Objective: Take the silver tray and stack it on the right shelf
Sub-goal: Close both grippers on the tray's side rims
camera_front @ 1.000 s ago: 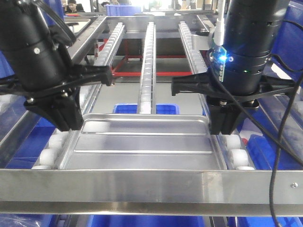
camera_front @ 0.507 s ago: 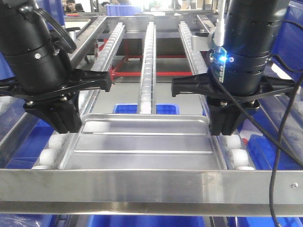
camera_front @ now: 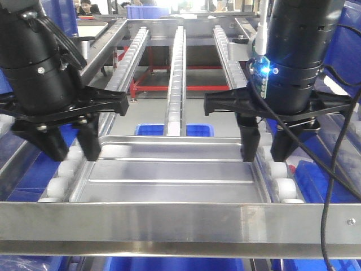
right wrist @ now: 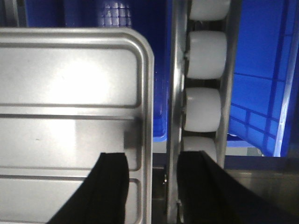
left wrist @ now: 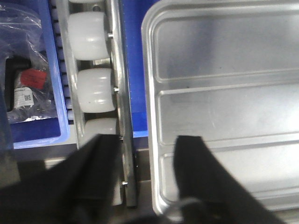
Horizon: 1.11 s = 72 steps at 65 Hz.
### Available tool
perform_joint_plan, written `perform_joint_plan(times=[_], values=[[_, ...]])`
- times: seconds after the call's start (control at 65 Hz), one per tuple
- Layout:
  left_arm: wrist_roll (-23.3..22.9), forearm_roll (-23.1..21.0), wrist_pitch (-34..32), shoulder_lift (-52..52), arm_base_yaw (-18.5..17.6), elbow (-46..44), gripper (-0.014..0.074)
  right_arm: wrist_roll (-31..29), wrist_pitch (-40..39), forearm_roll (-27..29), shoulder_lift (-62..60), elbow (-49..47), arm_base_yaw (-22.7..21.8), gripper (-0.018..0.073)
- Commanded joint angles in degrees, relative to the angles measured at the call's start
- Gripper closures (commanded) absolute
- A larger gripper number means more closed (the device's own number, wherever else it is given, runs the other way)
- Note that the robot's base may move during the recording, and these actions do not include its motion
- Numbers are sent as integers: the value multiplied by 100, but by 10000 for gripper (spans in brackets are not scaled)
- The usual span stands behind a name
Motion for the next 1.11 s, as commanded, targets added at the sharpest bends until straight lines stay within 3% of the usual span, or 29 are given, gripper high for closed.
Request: perform_joint_plan(times=[0.0, 0.4, 1.092], values=[[-166, -28, -358, -116, -33, -188, 251, -56, -192, -40, -173, -171, 1, 134], [-166, 2, -658, 196, -33, -188, 280, -56, -631, -45, 59, -171, 1, 134], [-166, 10, -723, 196, 114, -188, 280, -56, -604, -40, 248, -171, 1, 136]])
